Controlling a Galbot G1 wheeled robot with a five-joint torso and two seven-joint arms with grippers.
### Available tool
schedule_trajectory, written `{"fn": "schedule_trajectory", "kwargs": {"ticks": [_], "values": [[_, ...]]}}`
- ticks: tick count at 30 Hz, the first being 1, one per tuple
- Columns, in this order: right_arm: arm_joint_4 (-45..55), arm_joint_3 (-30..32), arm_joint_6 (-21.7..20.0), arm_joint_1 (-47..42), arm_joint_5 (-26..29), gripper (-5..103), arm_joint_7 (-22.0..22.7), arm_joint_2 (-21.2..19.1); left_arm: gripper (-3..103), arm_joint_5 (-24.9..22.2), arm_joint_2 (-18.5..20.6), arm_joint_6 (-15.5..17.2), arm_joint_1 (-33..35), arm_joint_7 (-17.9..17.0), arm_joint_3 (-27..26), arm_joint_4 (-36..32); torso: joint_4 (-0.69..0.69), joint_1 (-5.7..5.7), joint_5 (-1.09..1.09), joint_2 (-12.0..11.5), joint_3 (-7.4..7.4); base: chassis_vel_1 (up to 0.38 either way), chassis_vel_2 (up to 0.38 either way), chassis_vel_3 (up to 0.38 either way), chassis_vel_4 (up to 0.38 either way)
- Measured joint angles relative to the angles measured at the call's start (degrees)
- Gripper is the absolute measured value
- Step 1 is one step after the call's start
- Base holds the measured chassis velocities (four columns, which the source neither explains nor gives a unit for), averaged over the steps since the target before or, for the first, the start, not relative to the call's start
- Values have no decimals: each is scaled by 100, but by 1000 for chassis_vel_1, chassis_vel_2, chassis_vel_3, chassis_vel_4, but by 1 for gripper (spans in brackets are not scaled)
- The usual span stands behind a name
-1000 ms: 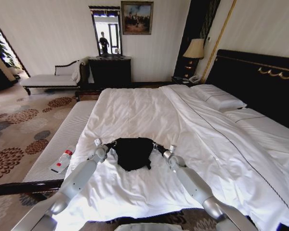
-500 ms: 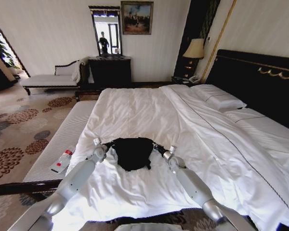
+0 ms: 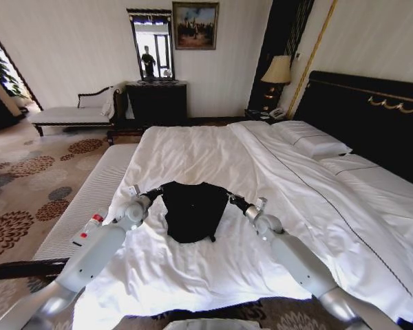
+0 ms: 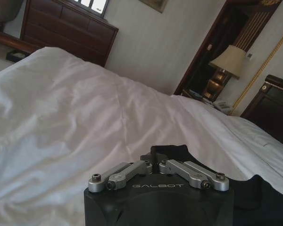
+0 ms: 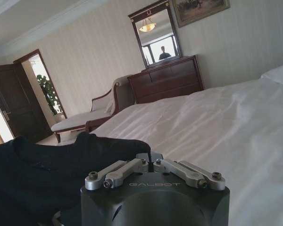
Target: Fold the clothes on the bed.
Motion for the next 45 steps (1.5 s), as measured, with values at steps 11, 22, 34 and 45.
{"fn": "schedule_trajectory", "kwargs": {"ticks": [11, 22, 34, 45], "values": [[1397, 417, -511, 692, 740, 1, 874, -547, 1, -774, 973, -33, -960, -290, 33, -1330, 1, -1, -2, 0, 0, 0, 0, 0, 0], [1449, 231, -741, 2062, 1560, 1, 1152, -1009, 1, -1737, 1537, 55, -3402, -239, 963, -882, 2, 0, -1, 0, 1, 0, 0, 0, 0], [1264, 276, -795, 3211, 2294, 1, 1367, -1271, 1, -2707, 1549, 191, -5321, -336, 1759, -600, -2, 1, 0, 0, 1, 0, 0, 0, 0], [2006, 750, -846, 2847, 2621, 1, 1483, -1632, 1, -3214, 2391, 238, -5186, -345, 1372, -1547, 2, 1, -2, 0, 1, 0, 0, 0, 0]]}}
